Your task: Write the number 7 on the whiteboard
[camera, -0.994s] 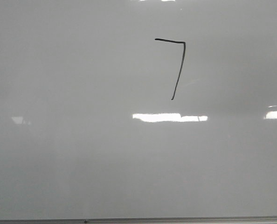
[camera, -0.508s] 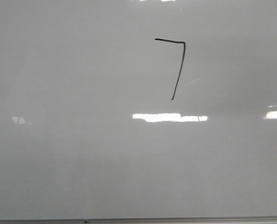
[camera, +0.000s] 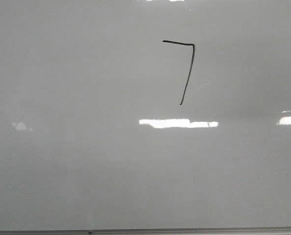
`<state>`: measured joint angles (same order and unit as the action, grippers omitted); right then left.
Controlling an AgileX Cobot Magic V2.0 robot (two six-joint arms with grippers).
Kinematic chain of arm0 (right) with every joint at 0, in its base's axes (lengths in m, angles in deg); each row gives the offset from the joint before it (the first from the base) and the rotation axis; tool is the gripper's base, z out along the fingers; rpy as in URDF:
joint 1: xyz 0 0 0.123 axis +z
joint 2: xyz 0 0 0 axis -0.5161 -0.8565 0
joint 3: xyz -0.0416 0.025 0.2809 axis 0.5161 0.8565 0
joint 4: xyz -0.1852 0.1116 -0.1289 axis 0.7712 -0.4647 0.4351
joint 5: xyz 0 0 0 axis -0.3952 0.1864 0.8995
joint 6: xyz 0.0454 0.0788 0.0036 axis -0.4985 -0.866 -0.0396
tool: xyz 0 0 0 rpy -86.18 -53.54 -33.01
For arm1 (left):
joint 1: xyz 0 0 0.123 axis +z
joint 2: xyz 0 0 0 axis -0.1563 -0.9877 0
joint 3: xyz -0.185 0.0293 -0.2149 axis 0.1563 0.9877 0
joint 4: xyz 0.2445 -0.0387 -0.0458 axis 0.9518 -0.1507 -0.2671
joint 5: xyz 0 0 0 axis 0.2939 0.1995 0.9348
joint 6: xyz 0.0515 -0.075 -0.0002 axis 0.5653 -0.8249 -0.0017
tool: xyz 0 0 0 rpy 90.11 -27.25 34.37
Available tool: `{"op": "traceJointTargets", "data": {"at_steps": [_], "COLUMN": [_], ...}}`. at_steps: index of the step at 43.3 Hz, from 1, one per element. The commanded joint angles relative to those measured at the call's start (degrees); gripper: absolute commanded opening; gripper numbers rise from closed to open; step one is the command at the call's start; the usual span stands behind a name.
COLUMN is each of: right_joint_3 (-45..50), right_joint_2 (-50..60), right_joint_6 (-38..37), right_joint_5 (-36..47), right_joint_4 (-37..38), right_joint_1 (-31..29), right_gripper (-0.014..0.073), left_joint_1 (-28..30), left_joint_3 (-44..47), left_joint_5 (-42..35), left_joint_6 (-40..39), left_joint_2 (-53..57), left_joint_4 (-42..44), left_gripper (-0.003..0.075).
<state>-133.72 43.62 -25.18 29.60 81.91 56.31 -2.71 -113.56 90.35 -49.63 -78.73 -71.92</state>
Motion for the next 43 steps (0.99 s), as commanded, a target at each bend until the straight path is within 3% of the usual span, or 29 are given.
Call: {"op": "traceJointTargets", "data": {"at_steps": [1,14,26,43], "right_joint_3": [-1.22,-1.22,-1.22,-1.22], "right_joint_2": [-0.26,-0.26,-0.26,-0.26], "right_joint_6": [0.19,0.19,0.19,0.19], "right_joint_5": [3.59,3.59,3.59,3.59], "right_joint_4": [0.4,0.4,0.4,0.4], "right_joint_1": [-0.39,-0.39,-0.39,-0.39], "right_gripper": [-0.0068,-0.0068,-0.0068,-0.0068], "left_joint_1": [4.35,13.22,14.29,13.3], "left_joint_3": [3.97,23.48,36.24,37.47], "left_joint_5": [-8.81,-25.75,-38.15,-44.96], "left_joint_6": [4.06,4.33,4.22,4.14], "left_joint_2": [4.69,17.27,23.24,23.24], "left_joint_4": [-1.98,-2.63,-5.24,-6.27], "left_gripper": [-0.002,-0.002,-0.0021,-0.0021]}}
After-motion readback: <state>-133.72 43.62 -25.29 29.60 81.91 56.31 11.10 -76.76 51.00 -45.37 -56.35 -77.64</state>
